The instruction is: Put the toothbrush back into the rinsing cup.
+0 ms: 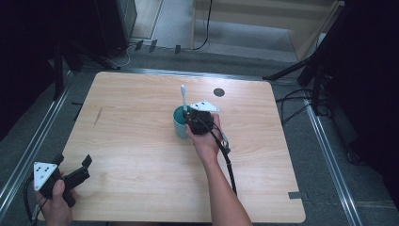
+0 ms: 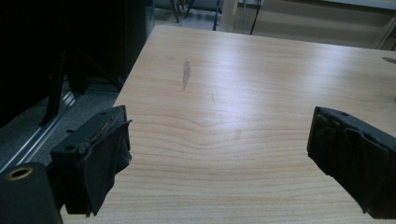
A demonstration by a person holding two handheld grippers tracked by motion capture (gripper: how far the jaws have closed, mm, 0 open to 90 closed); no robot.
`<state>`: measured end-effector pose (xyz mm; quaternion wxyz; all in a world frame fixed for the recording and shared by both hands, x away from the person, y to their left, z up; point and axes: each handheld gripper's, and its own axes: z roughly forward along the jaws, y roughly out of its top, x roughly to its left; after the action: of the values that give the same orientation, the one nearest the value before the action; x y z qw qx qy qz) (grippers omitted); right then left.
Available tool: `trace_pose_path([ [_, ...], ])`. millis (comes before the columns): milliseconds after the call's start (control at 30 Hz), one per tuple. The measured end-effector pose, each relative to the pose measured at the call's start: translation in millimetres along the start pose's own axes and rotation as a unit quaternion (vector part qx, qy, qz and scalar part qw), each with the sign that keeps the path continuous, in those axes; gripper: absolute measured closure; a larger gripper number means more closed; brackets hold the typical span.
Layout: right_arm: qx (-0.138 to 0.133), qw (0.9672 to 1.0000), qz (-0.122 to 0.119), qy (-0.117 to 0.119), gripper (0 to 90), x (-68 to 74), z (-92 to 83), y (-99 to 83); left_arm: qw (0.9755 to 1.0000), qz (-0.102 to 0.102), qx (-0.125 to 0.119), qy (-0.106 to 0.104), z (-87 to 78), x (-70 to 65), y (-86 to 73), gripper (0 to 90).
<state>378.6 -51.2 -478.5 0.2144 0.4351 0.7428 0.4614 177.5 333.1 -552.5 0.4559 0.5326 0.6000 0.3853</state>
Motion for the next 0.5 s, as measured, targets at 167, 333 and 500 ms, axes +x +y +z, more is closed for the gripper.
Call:
trace_pose_path([
  [167, 0.013, 0.9999, 0.000, 0.000, 79.1, 0.2, 3.2, -1.5, 1.0000, -0.001, 0.001, 0.000, -0.2, 0.4, 0.0, 6.0],
  [333, 0.023, 0.9997, 0.001, -0.001, 78.9, 0.3, 5.0, -2.6, 1.0000, -0.001, 0.000, 0.000, -0.1, 0.3, 0.0, 6.0],
  [500, 0.025, 0.9997, 0.000, 0.003, 78.5, -0.8, 5.0, -2.5, 1.0000, -0.001, 0.000, 0.000, -0.2, 0.3, -0.1, 6.0],
])
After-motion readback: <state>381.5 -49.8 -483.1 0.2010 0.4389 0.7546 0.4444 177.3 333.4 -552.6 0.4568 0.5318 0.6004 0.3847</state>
